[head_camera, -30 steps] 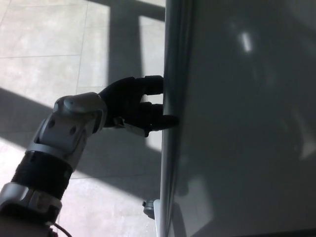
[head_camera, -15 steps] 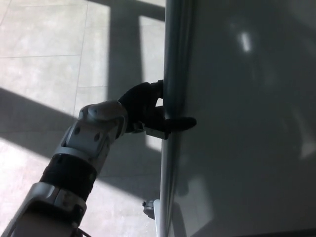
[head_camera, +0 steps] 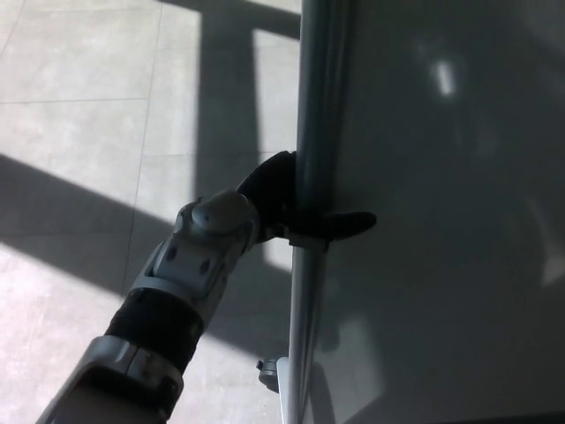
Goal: A white board is being place on the right hand side and parallel to the robot and the robot uses its left hand to grab on the leftside of the whiteboard and drag the whiteboard from the right hand side to the left hand side
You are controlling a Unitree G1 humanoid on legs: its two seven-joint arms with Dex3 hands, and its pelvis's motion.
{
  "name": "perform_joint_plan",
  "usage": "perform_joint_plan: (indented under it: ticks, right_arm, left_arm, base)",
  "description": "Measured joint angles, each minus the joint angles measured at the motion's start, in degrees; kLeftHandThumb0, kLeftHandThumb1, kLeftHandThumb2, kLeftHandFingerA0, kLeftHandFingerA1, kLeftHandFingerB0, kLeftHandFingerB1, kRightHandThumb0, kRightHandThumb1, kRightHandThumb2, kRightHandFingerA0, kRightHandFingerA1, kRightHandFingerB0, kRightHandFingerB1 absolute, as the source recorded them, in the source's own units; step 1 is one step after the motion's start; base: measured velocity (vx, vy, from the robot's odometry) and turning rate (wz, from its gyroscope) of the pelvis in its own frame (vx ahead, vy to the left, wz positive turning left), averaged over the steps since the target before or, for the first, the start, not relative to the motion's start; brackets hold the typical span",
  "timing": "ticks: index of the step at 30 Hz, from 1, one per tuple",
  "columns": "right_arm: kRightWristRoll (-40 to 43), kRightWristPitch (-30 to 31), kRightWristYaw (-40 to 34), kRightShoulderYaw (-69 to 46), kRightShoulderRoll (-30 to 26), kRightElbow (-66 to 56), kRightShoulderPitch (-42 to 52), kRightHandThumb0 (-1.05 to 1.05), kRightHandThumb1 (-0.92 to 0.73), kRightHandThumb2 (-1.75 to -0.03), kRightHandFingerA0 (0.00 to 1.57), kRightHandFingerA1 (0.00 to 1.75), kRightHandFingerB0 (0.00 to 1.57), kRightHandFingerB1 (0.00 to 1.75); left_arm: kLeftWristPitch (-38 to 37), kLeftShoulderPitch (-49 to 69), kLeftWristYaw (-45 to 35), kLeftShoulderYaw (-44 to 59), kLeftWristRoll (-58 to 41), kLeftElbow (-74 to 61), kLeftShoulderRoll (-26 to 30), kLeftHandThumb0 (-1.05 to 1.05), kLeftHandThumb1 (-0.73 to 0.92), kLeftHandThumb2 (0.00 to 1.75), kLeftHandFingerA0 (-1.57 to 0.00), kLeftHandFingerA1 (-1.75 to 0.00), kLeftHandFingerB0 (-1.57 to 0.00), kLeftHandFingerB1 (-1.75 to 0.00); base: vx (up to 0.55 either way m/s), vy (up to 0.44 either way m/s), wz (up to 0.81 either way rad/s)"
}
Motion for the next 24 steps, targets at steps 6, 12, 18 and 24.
perform_joint_plan:
  ticks: [6,12,18,24]
  right_arm:
    - [-0.2,0.2,-0.2,0.6,-0.6,-1.2,-0.3,-0.57,-0.76,-0.81,0.76,0.96,0.16,0.66]
    - [-0.2,0.4,-0.2,0.7,-0.9,-1.4,-0.5,-0.54,-0.79,-0.79,0.72,0.93,0.16,0.62]
    - [-0.5,0.7,-0.6,1.0,-1.2,-2.4,-0.4,-0.55,-0.79,-0.76,0.76,0.93,0.22,0.63]
    - [-0.5,1.9,-0.9,0.9,-1.1,-3.2,-0.1,-0.54,-0.64,-1.13,0.77,0.91,0.23,0.63]
  left_arm:
    - [-4.2,0.5,-0.1,1.0,0.1,1.6,1.3,-0.05,0.61,0.77,-1.08,-0.87,-1.05,-0.7]
    - [-5.0,0.5,-3.2,2.7,-0.2,1.9,3.1,-0.14,0.63,0.68,-1.1,-0.87,-1.07,-0.67]
    - [-5.0,0.6,-6.3,4.5,-0.9,1.8,5.8,-0.3,0.67,0.61,-1.08,-0.61,-0.9,-0.5]
    - [-5.0,1.9,-11.8,5.6,-2.1,0.4,10.0,-0.34,0.59,0.59,-1.06,-0.64,-0.95,-0.51]
  base:
    - [0.0,0.0,0.0]
    - [0.0,0.0,0.0]
    - [0.0,0.0,0.0]
    - [0.0,0.0,0.0]
